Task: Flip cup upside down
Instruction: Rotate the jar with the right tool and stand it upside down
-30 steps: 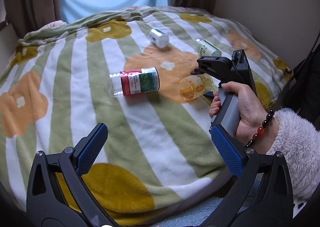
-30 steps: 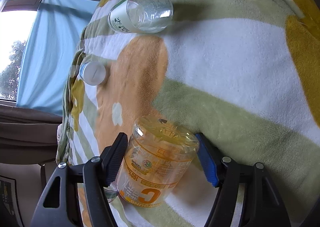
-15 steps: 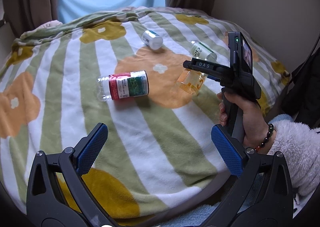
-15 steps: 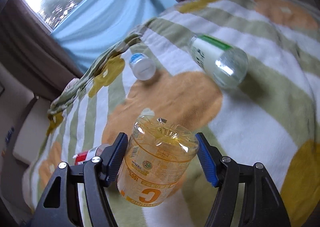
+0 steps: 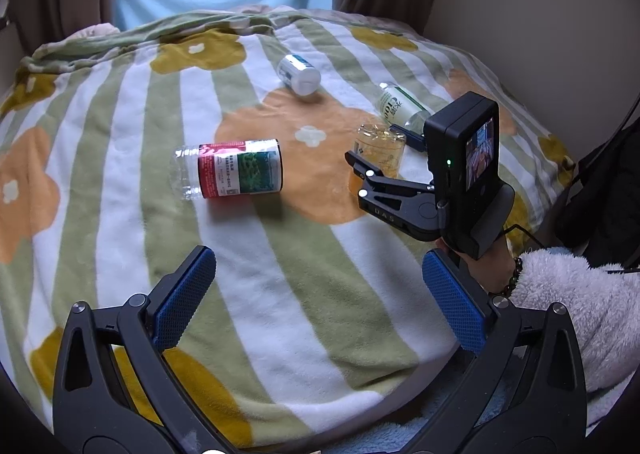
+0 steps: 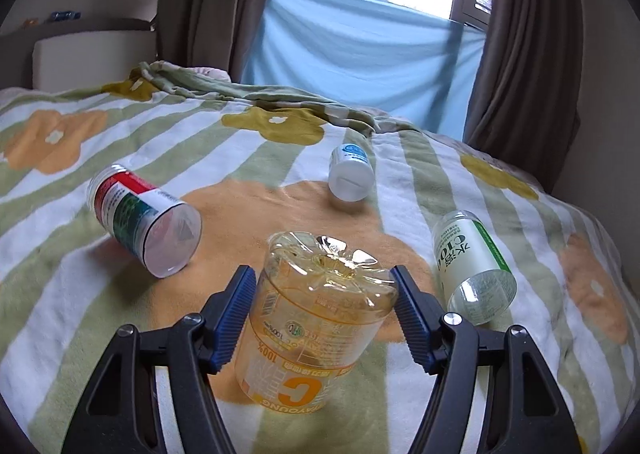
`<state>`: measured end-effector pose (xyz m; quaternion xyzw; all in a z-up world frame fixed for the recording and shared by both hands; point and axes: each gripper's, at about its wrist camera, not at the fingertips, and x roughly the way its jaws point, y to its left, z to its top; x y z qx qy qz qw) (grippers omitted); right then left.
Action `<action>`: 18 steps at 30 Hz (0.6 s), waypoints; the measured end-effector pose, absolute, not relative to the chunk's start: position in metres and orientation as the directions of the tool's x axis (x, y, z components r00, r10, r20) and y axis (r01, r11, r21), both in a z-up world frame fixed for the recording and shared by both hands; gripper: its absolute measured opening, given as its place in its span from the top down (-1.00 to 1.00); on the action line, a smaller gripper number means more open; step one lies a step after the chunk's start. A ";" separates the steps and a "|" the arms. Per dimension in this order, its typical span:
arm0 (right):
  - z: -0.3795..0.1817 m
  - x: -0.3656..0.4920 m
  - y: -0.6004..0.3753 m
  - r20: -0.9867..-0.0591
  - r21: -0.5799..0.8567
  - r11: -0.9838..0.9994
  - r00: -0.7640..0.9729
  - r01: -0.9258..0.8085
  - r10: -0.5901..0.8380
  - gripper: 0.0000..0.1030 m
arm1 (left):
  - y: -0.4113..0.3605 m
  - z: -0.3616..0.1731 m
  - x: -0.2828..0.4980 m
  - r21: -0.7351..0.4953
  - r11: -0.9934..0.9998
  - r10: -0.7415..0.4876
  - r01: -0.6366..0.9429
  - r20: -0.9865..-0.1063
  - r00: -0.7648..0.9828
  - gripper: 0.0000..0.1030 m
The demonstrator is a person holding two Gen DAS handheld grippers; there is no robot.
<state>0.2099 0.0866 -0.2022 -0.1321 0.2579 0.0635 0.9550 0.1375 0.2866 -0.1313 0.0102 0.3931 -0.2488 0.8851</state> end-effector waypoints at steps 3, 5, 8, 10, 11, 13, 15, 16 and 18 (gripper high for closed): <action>-0.206 0.206 0.093 -0.510 -0.251 0.943 0.858 -0.219 0.064 -0.25 | 0.287 -0.133 0.140 -0.199 0.872 -0.446 0.448 -0.701 0.557 -0.99; -0.206 0.204 0.095 -0.515 -0.247 0.941 0.854 -0.230 0.074 -0.25 | 0.288 -0.133 0.140 -0.210 0.869 -0.454 0.447 -0.699 0.553 -0.99; -0.205 0.202 0.096 -0.524 -0.232 0.941 0.847 -0.246 0.092 -0.24 | 0.288 -0.133 0.140 -0.220 0.866 -0.461 0.449 -0.697 0.549 -0.99; -0.205 0.199 0.097 -0.525 -0.224 0.941 0.845 -0.255 0.104 -0.24 | 0.288 -0.133 0.139 -0.220 0.866 -0.461 0.448 -0.697 0.549 -0.99; -0.204 0.196 0.097 -0.523 -0.216 0.941 0.845 -0.260 0.113 -0.24 | 0.288 -0.133 0.139 -0.221 0.866 -0.462 0.449 -0.697 0.549 -0.99; -0.203 0.195 0.097 -0.522 -0.202 0.943 0.844 -0.263 0.123 -0.24 | 0.288 -0.133 0.139 -0.222 0.865 -0.463 0.450 -0.696 0.549 -0.99; -0.202 0.194 0.097 -0.522 -0.185 0.946 0.842 -0.265 0.134 -0.24 | 0.288 -0.132 0.139 -0.227 0.863 -0.468 0.451 -0.695 0.546 -0.99; -0.201 0.194 0.096 -0.524 -0.175 0.947 0.840 -0.268 0.141 -0.24 | 0.287 -0.132 0.139 -0.230 0.862 -0.471 0.452 -0.694 0.544 -0.99; -0.201 0.195 0.094 -0.532 -0.151 0.951 0.833 -0.270 0.153 -0.24 | 0.286 -0.131 0.137 -0.232 0.861 -0.473 0.454 -0.693 0.544 -0.99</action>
